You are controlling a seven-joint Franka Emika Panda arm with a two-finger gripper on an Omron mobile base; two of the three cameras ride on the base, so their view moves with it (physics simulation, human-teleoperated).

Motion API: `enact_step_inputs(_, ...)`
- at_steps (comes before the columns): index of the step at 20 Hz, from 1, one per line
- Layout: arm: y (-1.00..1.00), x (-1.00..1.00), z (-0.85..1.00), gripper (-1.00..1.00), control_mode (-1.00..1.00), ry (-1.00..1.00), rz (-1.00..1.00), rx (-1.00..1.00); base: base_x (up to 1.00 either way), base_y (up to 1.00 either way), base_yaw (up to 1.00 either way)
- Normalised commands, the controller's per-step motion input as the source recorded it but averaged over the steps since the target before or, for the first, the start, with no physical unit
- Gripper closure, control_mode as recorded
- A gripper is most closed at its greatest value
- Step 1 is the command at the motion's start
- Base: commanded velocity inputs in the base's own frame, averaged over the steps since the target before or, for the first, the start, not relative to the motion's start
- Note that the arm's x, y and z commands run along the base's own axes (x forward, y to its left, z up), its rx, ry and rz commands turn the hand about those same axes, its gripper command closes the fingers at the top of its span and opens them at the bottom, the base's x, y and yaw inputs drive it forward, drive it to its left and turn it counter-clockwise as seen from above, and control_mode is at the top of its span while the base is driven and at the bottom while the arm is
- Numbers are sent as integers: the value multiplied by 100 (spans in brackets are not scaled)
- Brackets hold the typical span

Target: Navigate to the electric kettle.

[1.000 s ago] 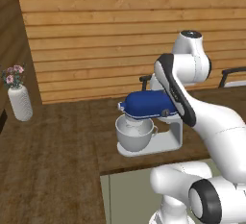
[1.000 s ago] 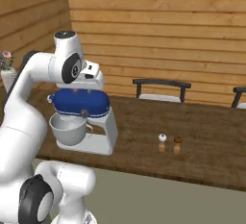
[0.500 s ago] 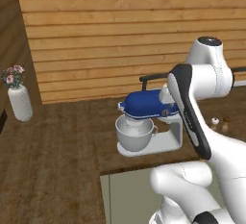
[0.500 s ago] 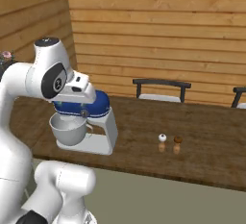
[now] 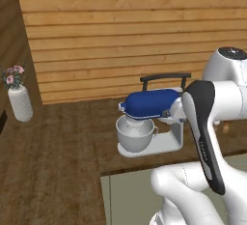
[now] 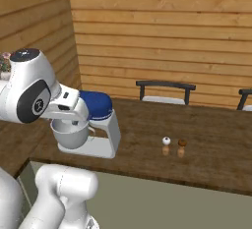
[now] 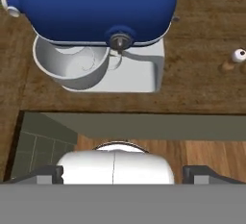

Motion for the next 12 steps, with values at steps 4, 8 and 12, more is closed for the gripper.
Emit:
enact_step_inputs(4,0,0,0,-100,100,0,0,0,-24,-30,-16)
enact_step_inputs(8,0,0,0,-100,100,0,0,0,-3,-78,-51)
enact_step_inputs(12,0,0,0,-100,100,0,0,0,0,-49,-83)
